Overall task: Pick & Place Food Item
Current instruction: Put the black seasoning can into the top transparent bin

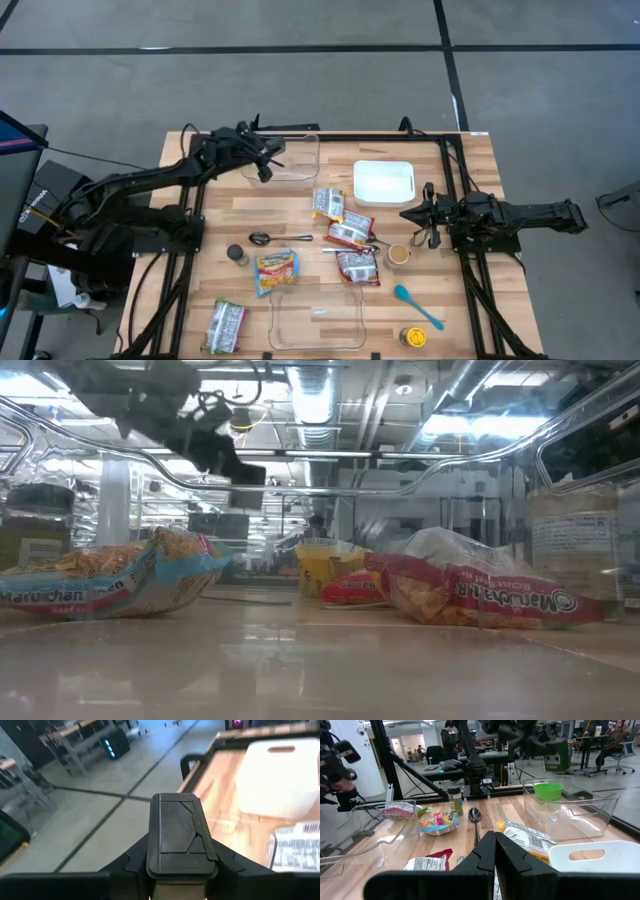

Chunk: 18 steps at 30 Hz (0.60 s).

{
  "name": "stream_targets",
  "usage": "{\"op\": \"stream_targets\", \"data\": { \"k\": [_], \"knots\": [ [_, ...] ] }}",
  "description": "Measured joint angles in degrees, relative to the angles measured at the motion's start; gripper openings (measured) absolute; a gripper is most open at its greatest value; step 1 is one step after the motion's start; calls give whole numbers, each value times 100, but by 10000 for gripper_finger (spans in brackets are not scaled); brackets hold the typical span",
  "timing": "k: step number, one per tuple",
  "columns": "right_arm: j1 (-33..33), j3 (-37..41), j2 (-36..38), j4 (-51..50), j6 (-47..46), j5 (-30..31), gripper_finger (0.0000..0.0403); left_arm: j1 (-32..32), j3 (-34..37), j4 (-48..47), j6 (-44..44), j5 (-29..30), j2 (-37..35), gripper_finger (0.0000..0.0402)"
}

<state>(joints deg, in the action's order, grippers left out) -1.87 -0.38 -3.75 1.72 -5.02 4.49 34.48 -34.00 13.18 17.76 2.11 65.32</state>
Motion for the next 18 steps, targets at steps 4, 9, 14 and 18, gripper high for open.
{"op": "stream_targets", "data": {
  "k": [4, 9, 14, 18],
  "knots": [
    [-1, 1, 0, 0, 0, 0, 0, 0, 0, 120, -1, -2, 367, 114],
    [0, 2, 2, 0, 0, 0, 0, 0, 0, 441, -4, -222, 754, 131],
    [-2, 2, 0, 0, 0, 0, 0, 0, 2, 730, -4, -248, 1010, 116],
    [-2, 0, 1, 0, 0, 0, 0, 0, 2, 1084, -34, -348, 1199, 116]
  ]
}}
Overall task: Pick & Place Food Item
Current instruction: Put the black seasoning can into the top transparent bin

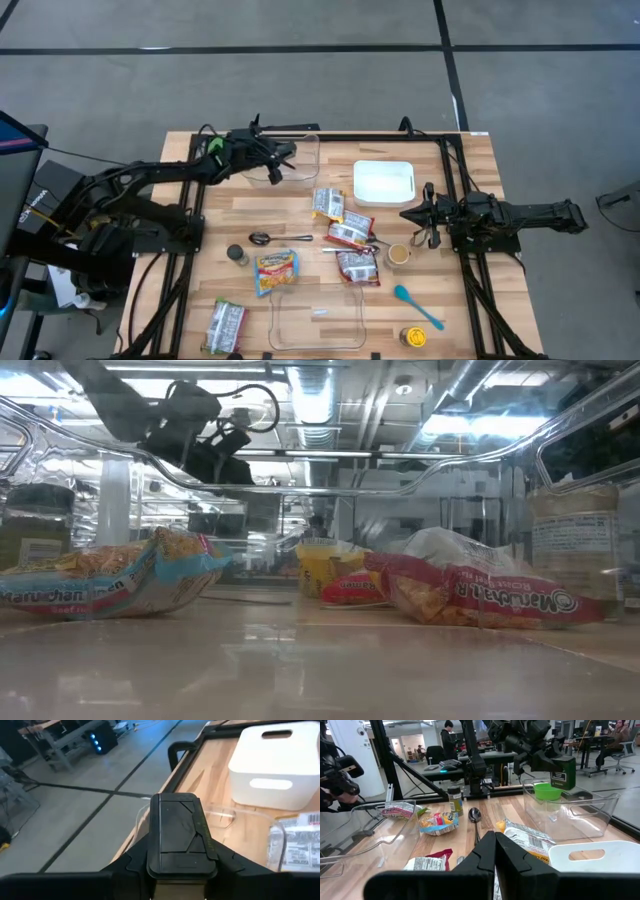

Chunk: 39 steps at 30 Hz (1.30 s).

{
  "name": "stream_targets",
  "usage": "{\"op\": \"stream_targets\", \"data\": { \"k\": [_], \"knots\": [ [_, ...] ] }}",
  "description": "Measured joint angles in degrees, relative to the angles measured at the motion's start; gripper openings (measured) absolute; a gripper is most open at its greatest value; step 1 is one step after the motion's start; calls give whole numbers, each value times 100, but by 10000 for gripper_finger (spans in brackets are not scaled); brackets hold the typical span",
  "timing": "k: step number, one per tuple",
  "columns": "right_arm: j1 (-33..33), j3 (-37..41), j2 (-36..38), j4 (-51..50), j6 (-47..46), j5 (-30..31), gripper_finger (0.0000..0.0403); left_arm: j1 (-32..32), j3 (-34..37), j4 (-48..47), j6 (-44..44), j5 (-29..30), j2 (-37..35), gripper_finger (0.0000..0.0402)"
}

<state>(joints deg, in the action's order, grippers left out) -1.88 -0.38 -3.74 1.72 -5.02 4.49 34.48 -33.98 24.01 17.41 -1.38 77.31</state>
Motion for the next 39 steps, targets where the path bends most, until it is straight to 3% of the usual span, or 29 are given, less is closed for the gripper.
{"op": "stream_targets", "data": {
  "k": [4, 12, 17, 22, 29, 34, 39],
  "knots": [
    [2, 1, -1, 0, 0, 0, 0, 0, -1, 426, -138, -299, 273, 130],
    [2, 1, -1, 0, 0, 0, 0, 0, -10, 1110, -138, -355, 819, 116],
    [1, 0, 0, 0, 0, 0, 0, 4, -271, 1091, -150, -401, 1144, 131],
    [2, 0, 2, 0, 0, 0, 0, 129, -471, 1058, -331, -851, 1348, 116],
    [2, 0, 0, 0, 0, 0, 0, 540, -472, 697, -482, -999, 1354, 134],
    [2, 2, -1, 0, 0, 1, 0, 730, -471, 650, -488, -1459, 1354, 119],
    [1, 2, -1, 0, 0, 0, 0, 798, -472, 624, -488, -1511, 1402, 121]
  ]
}}
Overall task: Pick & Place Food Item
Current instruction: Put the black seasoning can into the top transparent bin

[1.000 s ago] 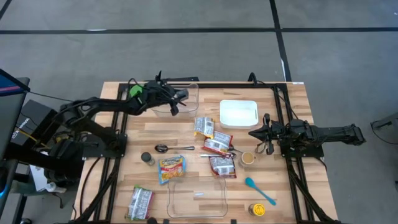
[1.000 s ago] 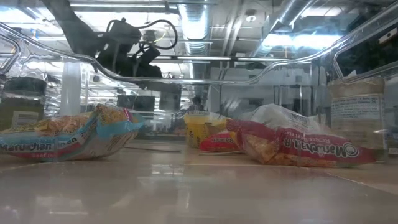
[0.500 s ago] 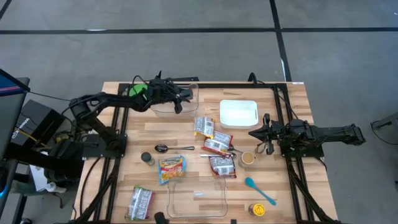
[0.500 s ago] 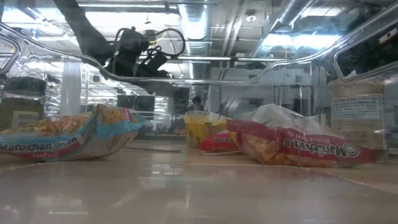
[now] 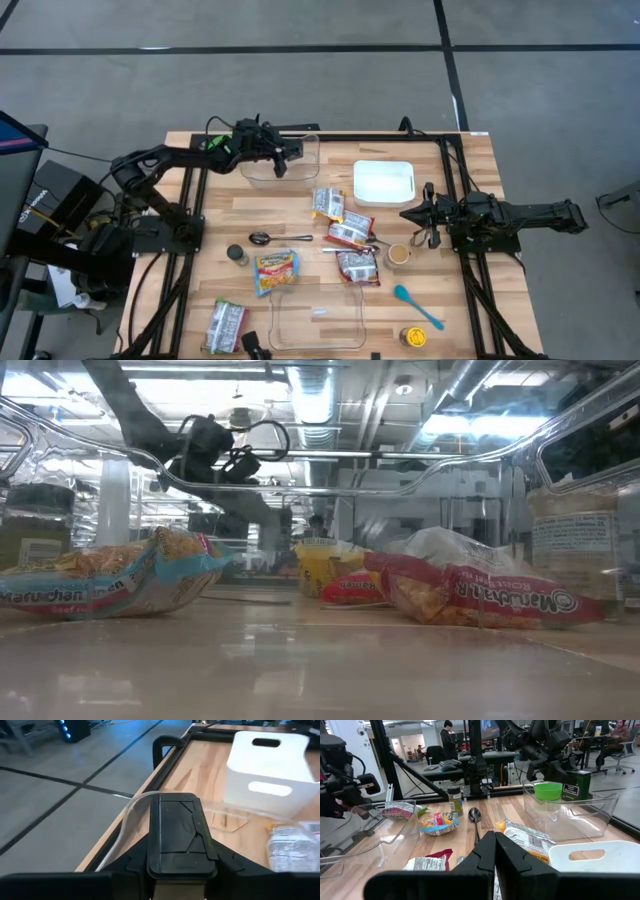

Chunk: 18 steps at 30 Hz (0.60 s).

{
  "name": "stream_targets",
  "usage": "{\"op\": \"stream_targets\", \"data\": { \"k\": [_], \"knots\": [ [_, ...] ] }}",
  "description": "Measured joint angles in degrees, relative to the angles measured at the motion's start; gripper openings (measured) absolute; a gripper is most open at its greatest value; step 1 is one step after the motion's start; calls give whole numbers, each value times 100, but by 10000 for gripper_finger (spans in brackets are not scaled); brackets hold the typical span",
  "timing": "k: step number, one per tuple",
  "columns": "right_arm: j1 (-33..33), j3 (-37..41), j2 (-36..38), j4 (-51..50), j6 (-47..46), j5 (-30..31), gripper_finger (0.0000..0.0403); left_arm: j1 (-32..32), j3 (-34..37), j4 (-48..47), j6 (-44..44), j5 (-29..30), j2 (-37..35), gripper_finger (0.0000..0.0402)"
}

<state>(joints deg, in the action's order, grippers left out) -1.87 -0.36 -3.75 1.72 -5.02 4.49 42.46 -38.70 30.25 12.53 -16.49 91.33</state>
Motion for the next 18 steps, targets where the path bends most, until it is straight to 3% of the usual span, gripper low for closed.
{"op": "stream_targets", "data": {
  "k": [4, 9, 18],
  "knots": [
    [-1, -1, 0, 0, 0, 0, 0, 3, 2, 95, 2, 4, 298, 133],
    [0, -1, 1, 0, 0, 0, 0, 2, 4, 563, 4, -4, 724, 119],
    [0, -2, 0, 0, 0, 0, 0, 2, -35, 612, 4, -103, 947, 130]
  ]
}}
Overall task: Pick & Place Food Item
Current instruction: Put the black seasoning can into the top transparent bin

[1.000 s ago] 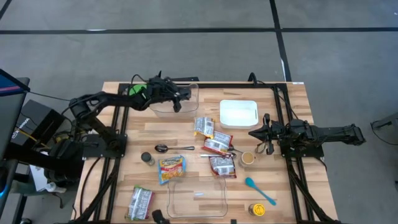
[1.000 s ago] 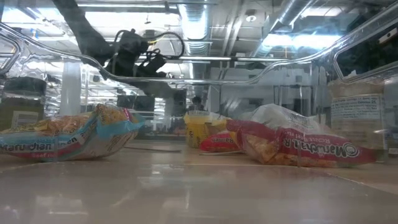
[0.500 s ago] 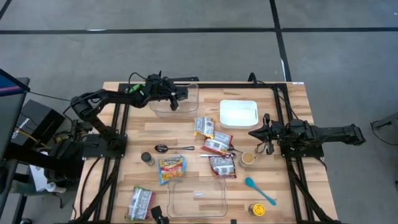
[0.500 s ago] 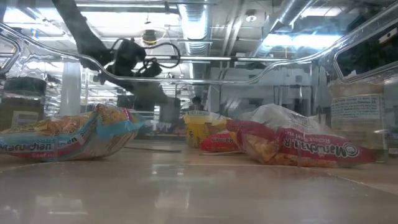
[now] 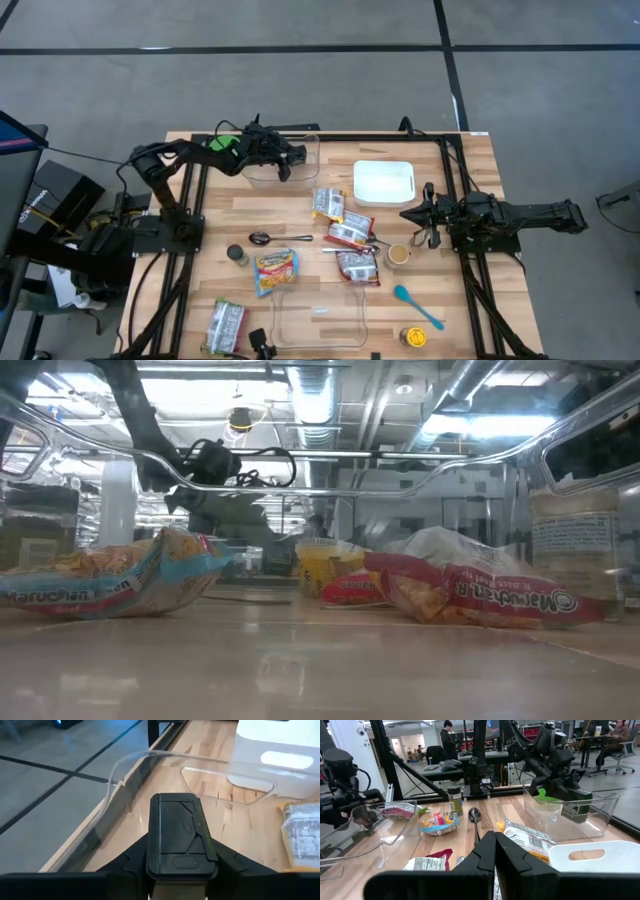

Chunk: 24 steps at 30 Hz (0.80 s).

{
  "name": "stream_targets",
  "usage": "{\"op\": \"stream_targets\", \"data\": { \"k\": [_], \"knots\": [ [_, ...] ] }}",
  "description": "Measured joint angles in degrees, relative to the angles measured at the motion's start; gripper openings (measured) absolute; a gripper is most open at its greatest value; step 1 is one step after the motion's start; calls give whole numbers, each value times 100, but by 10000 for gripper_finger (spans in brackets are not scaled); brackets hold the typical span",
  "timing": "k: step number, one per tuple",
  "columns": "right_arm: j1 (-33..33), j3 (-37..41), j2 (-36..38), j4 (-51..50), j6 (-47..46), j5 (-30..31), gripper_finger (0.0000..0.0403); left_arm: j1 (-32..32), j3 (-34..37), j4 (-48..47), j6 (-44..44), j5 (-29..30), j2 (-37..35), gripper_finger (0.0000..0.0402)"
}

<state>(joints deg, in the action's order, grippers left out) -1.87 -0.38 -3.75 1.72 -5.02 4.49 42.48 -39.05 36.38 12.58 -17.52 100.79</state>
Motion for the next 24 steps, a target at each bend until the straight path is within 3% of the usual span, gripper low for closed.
{"op": "stream_targets", "data": {
  "k": [19, 24],
  "knots": [
    [0, 0, 1, 0, 0, 0, 0, -2, -4, -157, 186, -194, -2, 122],
    [0, 0, 0, 0, 0, 2, 0, -2, -4, -190, 198, -308, -2, 138]
  ]
}}
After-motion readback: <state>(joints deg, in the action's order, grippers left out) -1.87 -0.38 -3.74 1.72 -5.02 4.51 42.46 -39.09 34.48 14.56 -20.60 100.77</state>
